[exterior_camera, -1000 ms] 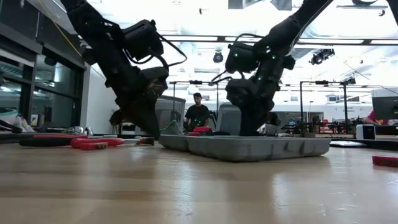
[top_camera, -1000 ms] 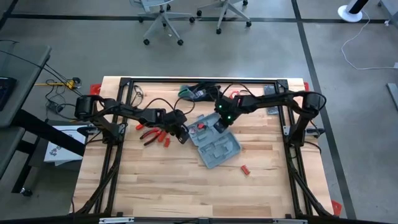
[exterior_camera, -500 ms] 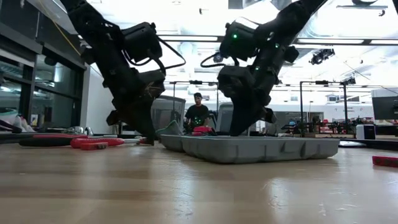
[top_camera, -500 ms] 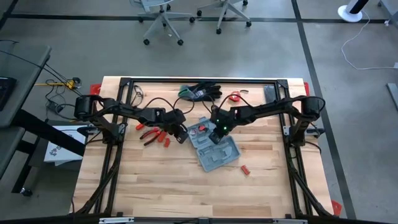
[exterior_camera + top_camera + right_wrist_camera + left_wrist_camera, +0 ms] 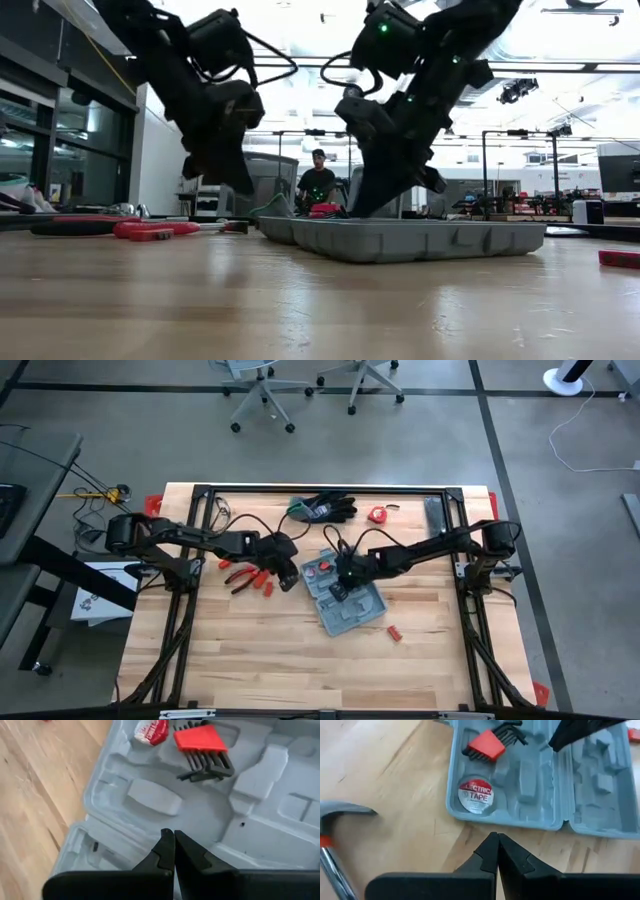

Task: Prefit tool cases
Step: Put the set of hex keys into the tool case

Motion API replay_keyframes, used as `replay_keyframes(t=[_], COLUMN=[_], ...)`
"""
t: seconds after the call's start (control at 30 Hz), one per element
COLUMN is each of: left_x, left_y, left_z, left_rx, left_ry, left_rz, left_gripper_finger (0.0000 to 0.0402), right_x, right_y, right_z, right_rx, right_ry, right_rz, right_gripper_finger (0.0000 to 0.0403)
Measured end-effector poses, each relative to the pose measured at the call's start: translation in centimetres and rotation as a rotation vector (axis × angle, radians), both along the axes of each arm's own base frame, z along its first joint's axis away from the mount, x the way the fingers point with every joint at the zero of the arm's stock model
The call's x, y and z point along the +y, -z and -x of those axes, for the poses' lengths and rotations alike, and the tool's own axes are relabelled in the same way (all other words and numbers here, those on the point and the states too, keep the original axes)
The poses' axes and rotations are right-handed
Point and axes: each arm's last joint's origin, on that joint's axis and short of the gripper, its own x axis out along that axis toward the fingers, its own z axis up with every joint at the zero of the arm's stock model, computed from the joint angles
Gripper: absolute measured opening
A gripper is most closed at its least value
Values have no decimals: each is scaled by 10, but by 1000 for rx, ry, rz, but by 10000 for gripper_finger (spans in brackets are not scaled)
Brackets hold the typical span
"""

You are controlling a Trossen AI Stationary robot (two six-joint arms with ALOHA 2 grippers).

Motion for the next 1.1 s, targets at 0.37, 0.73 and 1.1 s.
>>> replay_keyframes(t=[0.37,0.73,1.1], left_x=[-9,-19,-27], left_y=[-3,22,29], left_z=[-28,-56,-48], left_rx=[-96,-47,51], left_ry=[128,243,309], left_rz=[51,46,84], left_gripper_finger=[0,0,0], right_x=[-19,-20,24], right_y=[5,19,29], right_z=[39,79,40], right_rx=[-144,-186,-210], right_ry=[108,224,142], right_rz=[-86,-177,-241], right_gripper_finger=[0,0,0])
